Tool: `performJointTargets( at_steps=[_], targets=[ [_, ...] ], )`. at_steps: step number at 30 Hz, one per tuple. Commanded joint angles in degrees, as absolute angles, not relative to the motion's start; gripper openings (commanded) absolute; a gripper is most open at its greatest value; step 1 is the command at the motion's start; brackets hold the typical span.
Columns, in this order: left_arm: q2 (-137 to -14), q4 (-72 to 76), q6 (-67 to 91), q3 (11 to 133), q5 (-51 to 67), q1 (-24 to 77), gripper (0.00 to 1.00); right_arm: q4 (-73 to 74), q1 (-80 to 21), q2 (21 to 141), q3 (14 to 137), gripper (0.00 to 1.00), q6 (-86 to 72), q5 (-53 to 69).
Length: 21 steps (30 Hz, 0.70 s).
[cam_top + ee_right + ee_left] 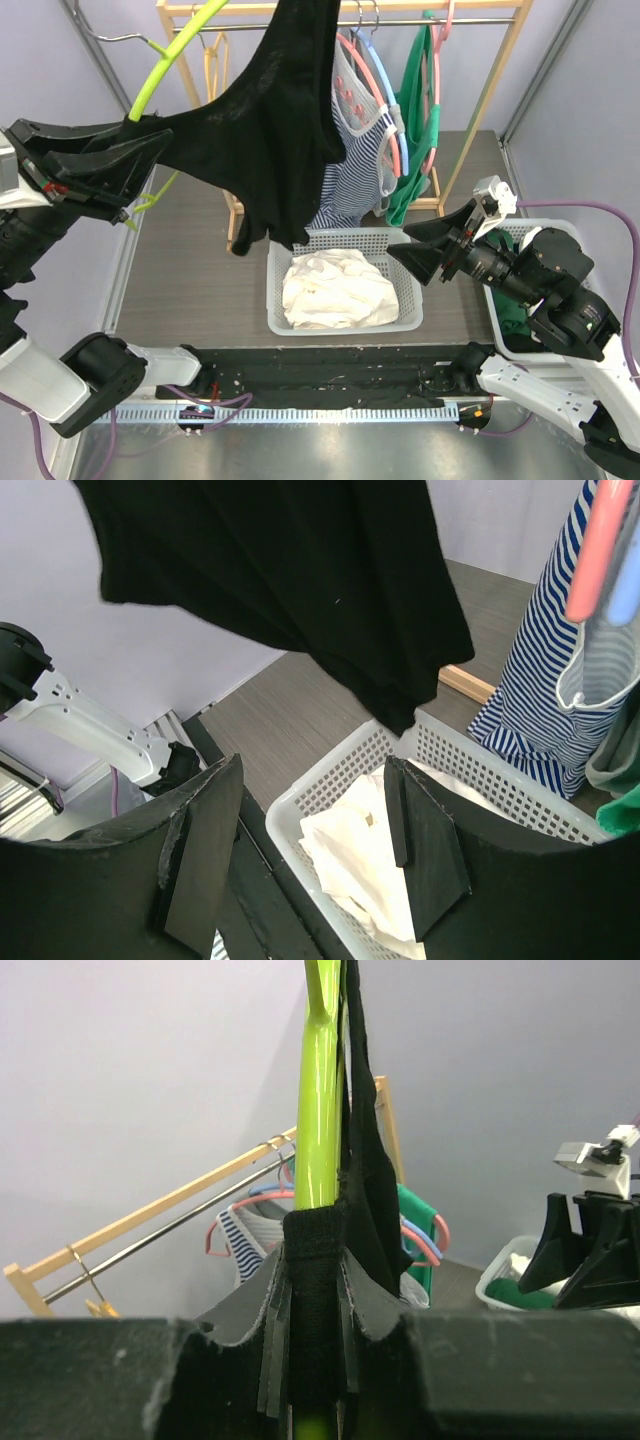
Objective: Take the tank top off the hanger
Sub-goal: Pick up the hanger from the clothesline, then remove the tank top from the hanger.
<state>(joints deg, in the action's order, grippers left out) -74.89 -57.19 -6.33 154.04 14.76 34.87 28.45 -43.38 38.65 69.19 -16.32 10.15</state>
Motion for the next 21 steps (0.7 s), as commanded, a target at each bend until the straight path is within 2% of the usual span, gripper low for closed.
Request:
performJointTargets(
  at_steps=[1,7,21],
  targets=[
    [-76.5,-51.6,-3.8,156.9,18.4,35.1,0.00,26.5,-43.2,38.8,70.6,0.66,-16.5,9.7],
    [-76.5,-52.5,-2.7,157.0,23.2,35.0,0.00,26.6,-43.2,38.9,70.8,0.66,-16.4,9.5],
    [-77.3,-59.7,-13.6,145.4,26.5,35.0,0.00,26.1,-43.2,37.4,71.5,0.66,-15.6,6.5]
  ],
)
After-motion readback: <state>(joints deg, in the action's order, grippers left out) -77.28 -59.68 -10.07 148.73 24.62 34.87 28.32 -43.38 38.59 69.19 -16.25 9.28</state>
